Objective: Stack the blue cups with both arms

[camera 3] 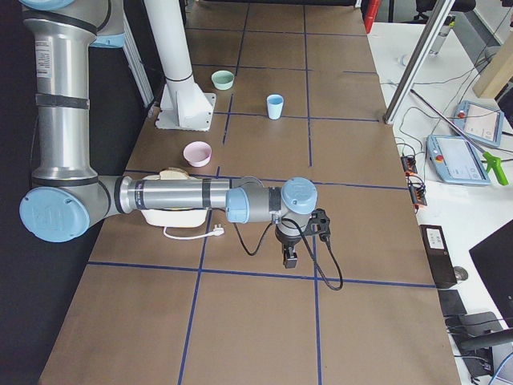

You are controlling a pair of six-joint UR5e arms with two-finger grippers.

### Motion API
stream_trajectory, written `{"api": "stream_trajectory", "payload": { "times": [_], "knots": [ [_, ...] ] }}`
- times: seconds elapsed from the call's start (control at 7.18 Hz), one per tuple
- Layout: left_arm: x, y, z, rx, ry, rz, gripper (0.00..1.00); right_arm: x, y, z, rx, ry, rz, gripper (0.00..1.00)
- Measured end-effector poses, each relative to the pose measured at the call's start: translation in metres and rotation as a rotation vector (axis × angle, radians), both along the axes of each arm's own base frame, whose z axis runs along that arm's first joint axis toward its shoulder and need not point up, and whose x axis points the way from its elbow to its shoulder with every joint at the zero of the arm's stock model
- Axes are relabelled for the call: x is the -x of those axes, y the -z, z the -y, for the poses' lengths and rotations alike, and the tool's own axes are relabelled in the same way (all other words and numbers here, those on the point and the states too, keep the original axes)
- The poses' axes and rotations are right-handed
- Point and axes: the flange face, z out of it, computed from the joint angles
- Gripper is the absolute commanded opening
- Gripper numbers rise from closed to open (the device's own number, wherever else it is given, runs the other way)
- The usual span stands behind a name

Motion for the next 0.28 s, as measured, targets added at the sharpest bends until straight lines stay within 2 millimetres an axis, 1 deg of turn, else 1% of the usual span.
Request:
{"api": "stream_trajectory", "payload": {
  "times": [0.28],
  "knots": [
    [-0.0001, 0.0071, 0.0055, -0.013, 0.000, -0.002, 1.00, 0.0006, 0.0000, 0.0000, 0.001, 0.000, 0.008, 1.00]
  ]
}}
